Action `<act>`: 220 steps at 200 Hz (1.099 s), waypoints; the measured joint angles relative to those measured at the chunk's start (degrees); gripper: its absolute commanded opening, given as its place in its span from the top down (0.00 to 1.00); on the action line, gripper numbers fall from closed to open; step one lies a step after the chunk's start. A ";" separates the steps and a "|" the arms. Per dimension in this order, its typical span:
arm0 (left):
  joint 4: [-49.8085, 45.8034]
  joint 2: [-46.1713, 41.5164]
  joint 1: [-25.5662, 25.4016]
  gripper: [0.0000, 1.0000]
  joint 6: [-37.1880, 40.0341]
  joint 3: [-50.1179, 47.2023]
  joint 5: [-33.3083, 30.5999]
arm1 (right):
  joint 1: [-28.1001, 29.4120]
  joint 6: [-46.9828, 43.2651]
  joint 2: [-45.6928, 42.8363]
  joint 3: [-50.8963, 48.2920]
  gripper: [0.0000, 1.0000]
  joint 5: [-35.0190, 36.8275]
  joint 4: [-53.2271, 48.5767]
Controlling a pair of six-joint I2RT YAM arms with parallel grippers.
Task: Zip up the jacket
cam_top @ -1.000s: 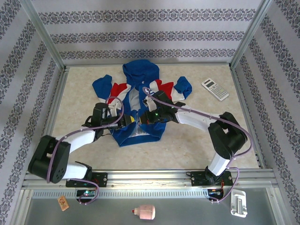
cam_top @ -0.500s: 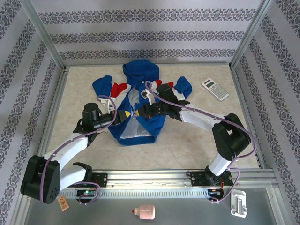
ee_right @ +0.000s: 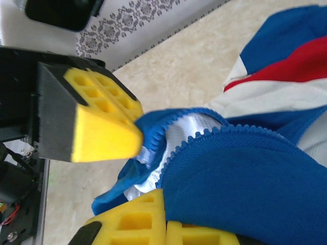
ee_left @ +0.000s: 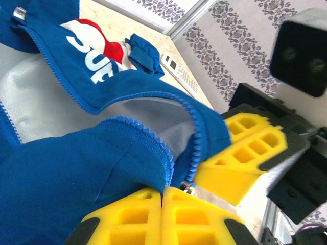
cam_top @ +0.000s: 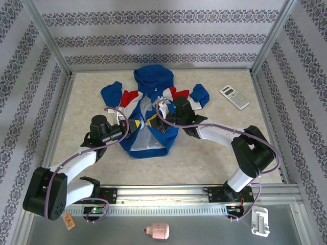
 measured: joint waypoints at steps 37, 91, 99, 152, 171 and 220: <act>3.45 3.50 0.00 1.00 -0.26 -0.42 -0.26 | 0.00 -0.33 0.11 -0.66 1.00 -0.33 4.92; 6.75 3.78 -0.87 1.00 -1.64 -1.86 1.20 | 0.00 1.18 1.95 -0.66 1.00 -0.31 9.07; 6.73 2.86 -0.96 1.00 -1.73 -2.29 1.31 | 0.00 1.81 2.21 -0.66 1.00 -0.31 9.84; 2.51 -6.71 -1.25 1.00 0.20 -3.02 -0.09 | -1.81 11.91 5.25 -1.92 1.00 -3.48 22.97; 1.51 -8.83 -1.14 1.00 1.46 -3.02 -0.90 | -2.40 14.58 5.79 -2.40 1.00 -5.25 25.35; 2.56 -7.41 -0.85 1.00 2.93 -2.99 -1.81 | -2.51 17.57 5.79 -3.34 1.00 -9.31 28.35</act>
